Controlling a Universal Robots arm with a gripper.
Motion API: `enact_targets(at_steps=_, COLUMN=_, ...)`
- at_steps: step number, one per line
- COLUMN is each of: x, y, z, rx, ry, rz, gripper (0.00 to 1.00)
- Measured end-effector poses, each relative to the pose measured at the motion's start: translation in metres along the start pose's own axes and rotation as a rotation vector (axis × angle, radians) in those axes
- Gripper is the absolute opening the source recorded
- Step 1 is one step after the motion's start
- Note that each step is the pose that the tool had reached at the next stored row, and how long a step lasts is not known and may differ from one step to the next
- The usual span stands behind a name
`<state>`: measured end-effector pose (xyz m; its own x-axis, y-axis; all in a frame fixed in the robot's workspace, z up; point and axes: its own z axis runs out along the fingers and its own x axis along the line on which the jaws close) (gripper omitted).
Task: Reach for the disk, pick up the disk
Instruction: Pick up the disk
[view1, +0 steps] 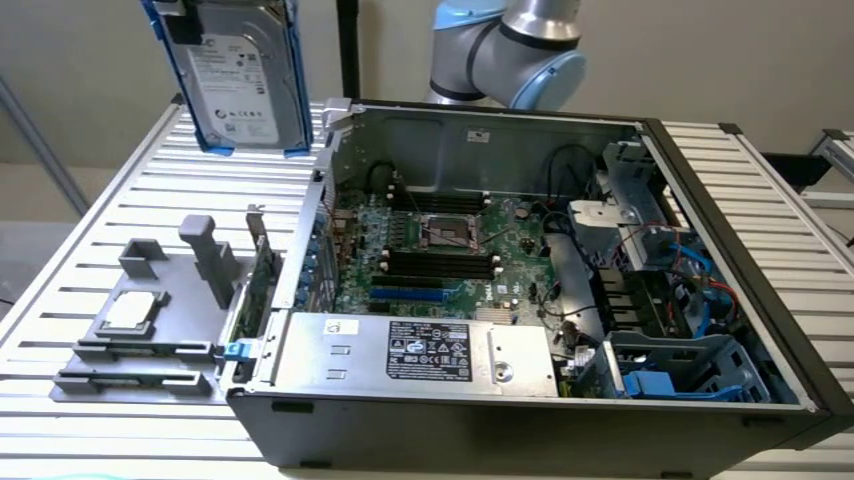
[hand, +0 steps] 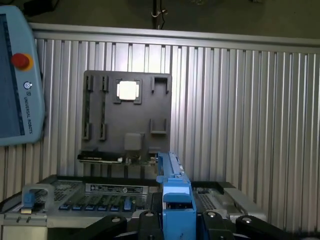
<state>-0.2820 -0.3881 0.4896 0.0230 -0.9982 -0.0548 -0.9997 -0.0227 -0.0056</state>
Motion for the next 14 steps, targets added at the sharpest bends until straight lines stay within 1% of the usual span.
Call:
enact_targets(at_steps=6, x=0.003, y=-0.0272, z=-0.0057, rx=0.0, ry=-0.015, rz=0.0, gripper=0.33)
enact_targets(at_steps=14, x=0.006, y=-0.0638, z=-0.0118, rx=-0.0007, ry=-0.0329, rz=0.0, gripper=0.33)
